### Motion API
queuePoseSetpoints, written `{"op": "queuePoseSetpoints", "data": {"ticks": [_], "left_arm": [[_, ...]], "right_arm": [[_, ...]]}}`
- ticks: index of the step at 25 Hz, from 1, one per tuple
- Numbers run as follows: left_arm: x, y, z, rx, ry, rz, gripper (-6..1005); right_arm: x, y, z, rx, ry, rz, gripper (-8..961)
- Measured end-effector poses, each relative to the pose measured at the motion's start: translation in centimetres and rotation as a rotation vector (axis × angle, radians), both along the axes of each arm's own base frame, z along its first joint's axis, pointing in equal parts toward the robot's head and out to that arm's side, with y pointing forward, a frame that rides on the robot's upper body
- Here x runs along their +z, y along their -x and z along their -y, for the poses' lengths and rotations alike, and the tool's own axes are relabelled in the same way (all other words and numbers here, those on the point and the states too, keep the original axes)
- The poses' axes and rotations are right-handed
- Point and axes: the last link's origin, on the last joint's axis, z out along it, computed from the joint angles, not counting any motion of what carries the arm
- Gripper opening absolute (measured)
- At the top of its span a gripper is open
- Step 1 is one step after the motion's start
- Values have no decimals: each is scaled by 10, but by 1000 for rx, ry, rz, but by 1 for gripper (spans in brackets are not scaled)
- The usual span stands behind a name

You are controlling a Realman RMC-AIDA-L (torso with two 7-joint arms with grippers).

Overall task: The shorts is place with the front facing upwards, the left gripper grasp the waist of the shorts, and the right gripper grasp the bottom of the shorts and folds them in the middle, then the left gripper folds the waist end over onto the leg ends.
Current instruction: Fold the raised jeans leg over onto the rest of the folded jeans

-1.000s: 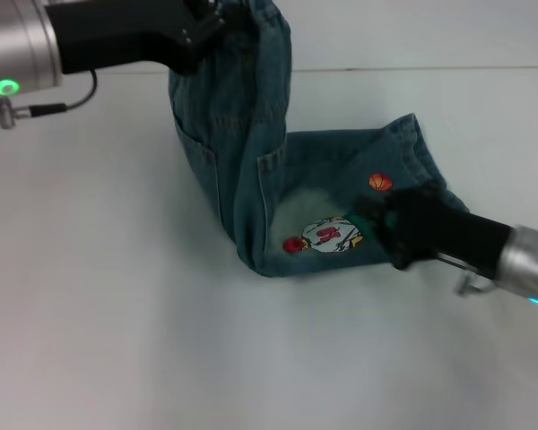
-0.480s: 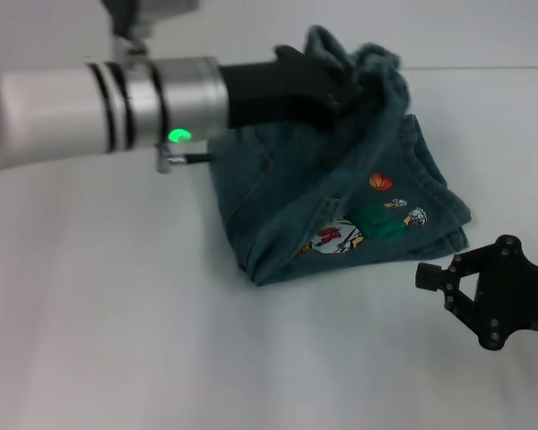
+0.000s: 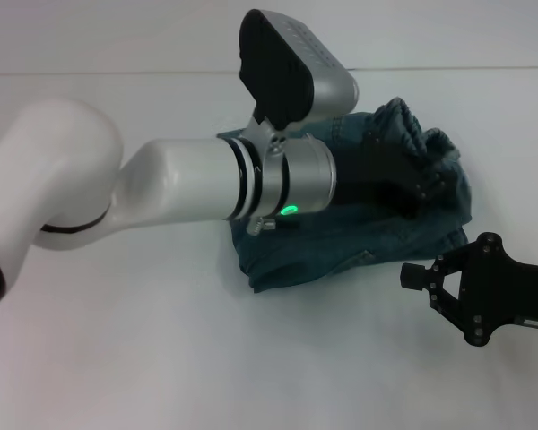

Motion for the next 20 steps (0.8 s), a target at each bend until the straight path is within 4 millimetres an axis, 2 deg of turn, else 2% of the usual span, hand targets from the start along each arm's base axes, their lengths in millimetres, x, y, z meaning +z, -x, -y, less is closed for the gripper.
{"op": "queuePoseSetpoints", "data": {"ticks": [3,12,16,20], "left_arm": [[0,-6,3,-19,4,10,162],[7,-3,7,-52,25,28,498],[34,23,13,-73,36,120,638],[74,70,29,-65,10,258,757]], "right_arm": [[1,0,-1,-8,9,-1,27],[1,0,-2,-15,6,-4,31],[3,0,-3,-37,11,-12,33],[8,-3,1,-48,19,-22,34]]}}
